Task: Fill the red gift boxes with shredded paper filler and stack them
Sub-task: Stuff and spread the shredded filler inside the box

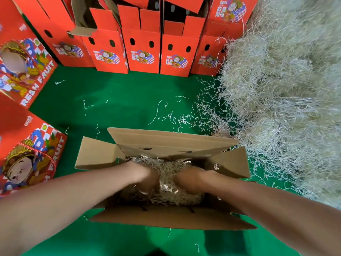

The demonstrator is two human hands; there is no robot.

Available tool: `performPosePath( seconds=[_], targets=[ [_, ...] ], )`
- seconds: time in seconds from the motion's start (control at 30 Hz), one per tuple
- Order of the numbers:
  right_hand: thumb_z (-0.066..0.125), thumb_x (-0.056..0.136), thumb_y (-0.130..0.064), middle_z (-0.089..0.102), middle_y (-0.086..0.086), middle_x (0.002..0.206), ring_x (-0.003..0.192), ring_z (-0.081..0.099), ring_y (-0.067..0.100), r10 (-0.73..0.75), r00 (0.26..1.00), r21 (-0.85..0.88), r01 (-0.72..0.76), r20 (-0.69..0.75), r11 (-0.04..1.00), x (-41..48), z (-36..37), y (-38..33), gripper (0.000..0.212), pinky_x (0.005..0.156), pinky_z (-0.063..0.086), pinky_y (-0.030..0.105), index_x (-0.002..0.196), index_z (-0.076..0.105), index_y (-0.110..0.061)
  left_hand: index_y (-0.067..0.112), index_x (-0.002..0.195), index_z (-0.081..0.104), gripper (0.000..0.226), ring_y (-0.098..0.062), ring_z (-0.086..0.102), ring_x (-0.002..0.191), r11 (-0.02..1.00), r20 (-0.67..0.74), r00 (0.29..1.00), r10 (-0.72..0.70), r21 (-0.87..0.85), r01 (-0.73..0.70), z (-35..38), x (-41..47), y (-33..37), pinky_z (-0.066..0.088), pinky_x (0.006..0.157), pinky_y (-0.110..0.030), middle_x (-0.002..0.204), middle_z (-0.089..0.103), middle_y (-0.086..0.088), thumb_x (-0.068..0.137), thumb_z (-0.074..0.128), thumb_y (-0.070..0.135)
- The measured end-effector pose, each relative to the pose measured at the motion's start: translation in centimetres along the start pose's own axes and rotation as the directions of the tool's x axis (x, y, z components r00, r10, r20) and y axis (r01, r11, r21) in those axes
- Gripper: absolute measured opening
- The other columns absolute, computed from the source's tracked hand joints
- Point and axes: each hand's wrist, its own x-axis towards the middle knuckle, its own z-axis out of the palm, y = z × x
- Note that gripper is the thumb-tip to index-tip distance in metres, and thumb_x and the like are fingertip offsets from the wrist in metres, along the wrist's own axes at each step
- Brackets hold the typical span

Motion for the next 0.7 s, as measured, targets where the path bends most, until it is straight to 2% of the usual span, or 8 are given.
performPosePath(
  seconds=[0.07,0.13,0.3,0.4,0.47,0.57,0.6,0.7],
  targets=[
    [0.049,0.087,0.004,0.055,0.017,0.118,0.101,0.059,0.032,-0.002,0.972,-0.027,-0.005,-0.235,1.000,0.5,-0.7,-0.5,0.035,0.071,0.048,0.036,0.120,0.055,-0.005,0.015,0.126,0.057,0.040,-0.016,0.055,0.076,0.999,-0.139,0.990,-0.036,0.000,0.036,-0.7,-1.2,-0.4,0.043,0.051,-0.018,0.114,0.060,-0.002,0.090,0.047,0.002],
    [0.048,0.088,0.002,0.041,0.019,0.135,0.114,0.052,0.035,-0.052,0.986,-0.076,0.040,-0.161,0.996,1.5,-0.4,-0.4,0.044,0.084,0.049,0.040,0.130,0.048,-0.009,0.006,0.110,0.063,0.025,-0.019,0.053,0.072,0.985,-0.256,0.966,-0.046,0.149,0.086,-1.0,-2.4,-0.5,0.047,0.062,-0.027,0.093,0.059,-0.007,0.088,0.050,0.004],
    [0.041,0.097,-0.015,0.044,0.010,0.140,0.127,0.043,0.027,0.067,0.943,-0.403,0.074,0.326,0.912,2.5,0.2,1.9,0.032,0.099,0.044,0.045,0.126,0.052,-0.009,-0.008,0.129,0.045,0.034,-0.032,0.048,0.121,0.932,0.239,0.964,-0.114,0.361,0.020,0.9,-3.2,-1.0,0.041,0.096,-0.033,0.128,0.049,-0.021,0.097,0.038,0.004],
    [0.042,0.096,-0.014,0.044,0.012,0.139,0.124,0.047,0.028,0.028,0.963,-0.333,0.065,0.267,0.941,3.0,-1.4,0.8,0.038,0.093,0.049,0.041,0.134,0.043,-0.009,-0.005,0.122,0.053,0.030,-0.031,0.056,0.110,0.926,0.180,0.980,-0.087,0.376,0.013,1.2,-3.0,-1.2,0.046,0.087,-0.034,0.117,0.057,-0.018,0.096,0.043,0.008],
    [0.052,0.092,-0.017,0.048,0.012,0.134,0.119,0.052,0.030,-0.030,0.998,-0.315,0.045,0.053,0.948,3.2,-2.4,-1.5,0.042,0.086,0.051,0.041,0.133,0.043,-0.012,0.000,0.120,0.054,0.029,-0.026,0.059,0.100,0.938,0.009,0.993,-0.119,0.329,0.109,0.6,-2.3,-1.2,0.048,0.075,-0.030,0.118,0.059,-0.012,0.094,0.049,0.013],
    [0.051,0.088,-0.009,0.048,0.012,0.133,0.108,0.057,0.030,-0.134,0.973,-0.180,0.100,-0.188,0.979,4.3,-2.3,-4.1,0.043,0.071,0.052,0.037,0.131,0.047,-0.018,0.006,0.116,0.058,0.026,-0.027,0.060,0.100,0.966,-0.181,0.963,-0.198,0.129,0.223,-0.4,-2.3,-2.0,0.047,0.077,-0.031,0.116,0.060,-0.009,0.091,0.052,0.010],
    [0.050,0.087,-0.005,0.041,0.012,0.139,0.111,0.054,0.031,-0.144,0.974,-0.113,0.125,-0.174,0.986,4.8,-1.8,-4.3,0.053,0.069,0.051,0.037,0.136,0.042,-0.023,0.006,0.117,0.058,0.027,-0.027,0.059,0.099,0.971,-0.150,0.971,-0.186,0.121,0.205,-0.1,-2.1,-2.4,0.048,0.078,-0.031,0.117,0.060,-0.010,0.090,0.053,0.009],
    [0.049,0.086,-0.006,0.004,0.010,0.156,0.137,0.019,0.040,-0.016,0.999,0.104,0.013,0.033,0.994,6.0,0.6,-3.9,0.075,0.099,0.036,0.058,0.148,0.013,-0.030,0.010,0.133,0.047,0.039,-0.030,0.043,0.124,0.955,0.124,0.970,-0.210,0.237,0.176,1.7,-1.0,-2.9,0.038,0.102,-0.044,0.137,0.045,-0.013,0.095,0.046,0.018]
  ],
)
